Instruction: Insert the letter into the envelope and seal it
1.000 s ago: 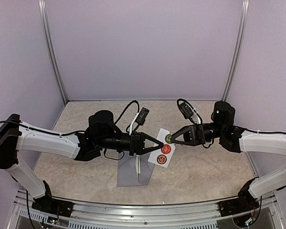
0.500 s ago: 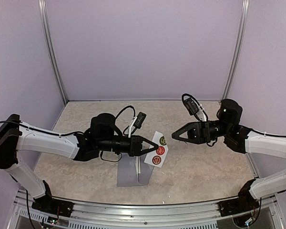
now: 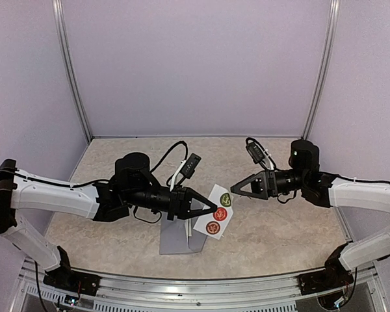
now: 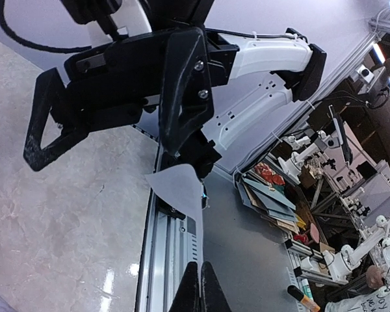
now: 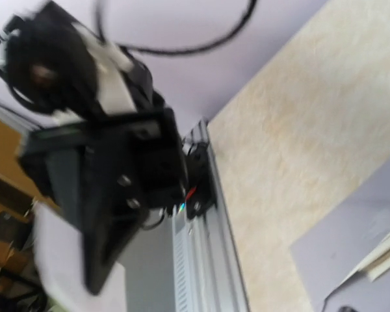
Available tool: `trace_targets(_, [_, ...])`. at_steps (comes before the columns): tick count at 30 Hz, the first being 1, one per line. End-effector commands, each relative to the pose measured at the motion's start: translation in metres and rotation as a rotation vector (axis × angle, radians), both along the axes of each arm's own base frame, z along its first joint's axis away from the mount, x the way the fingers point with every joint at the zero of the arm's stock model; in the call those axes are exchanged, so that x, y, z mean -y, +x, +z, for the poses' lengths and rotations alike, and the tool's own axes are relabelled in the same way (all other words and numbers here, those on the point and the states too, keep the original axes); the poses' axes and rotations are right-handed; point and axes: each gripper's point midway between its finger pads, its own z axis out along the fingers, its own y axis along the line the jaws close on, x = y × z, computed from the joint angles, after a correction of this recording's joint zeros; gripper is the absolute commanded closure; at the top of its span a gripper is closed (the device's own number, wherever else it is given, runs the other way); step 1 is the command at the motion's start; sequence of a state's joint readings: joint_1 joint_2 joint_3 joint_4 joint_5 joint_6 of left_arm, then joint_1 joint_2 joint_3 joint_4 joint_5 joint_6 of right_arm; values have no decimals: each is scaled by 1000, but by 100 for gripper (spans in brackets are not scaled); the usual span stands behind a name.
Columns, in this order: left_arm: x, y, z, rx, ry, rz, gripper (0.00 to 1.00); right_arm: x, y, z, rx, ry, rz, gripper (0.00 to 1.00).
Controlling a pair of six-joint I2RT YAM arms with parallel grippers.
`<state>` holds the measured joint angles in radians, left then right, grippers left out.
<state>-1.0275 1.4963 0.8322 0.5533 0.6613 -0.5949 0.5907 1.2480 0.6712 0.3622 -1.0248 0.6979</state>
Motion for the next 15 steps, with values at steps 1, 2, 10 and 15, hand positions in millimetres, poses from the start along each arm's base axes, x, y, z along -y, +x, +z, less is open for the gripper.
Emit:
trace_targets(1, [4, -11, 17, 45, -43, -61, 100, -14, -27, 7, 36, 27, 130, 11])
trace_targets(2, [5, -11, 17, 45, -42, -60, 100, -16, -32, 13, 54, 42, 148, 13])
trace_targets(10, [5, -2, 11, 40, -22, -9, 100, -9, -52, 43, 138, 130, 197, 77])
trace_targets(15, [2, 3, 11, 39, -25, 22, 100, -7, -52, 42, 137, 122, 186, 94])
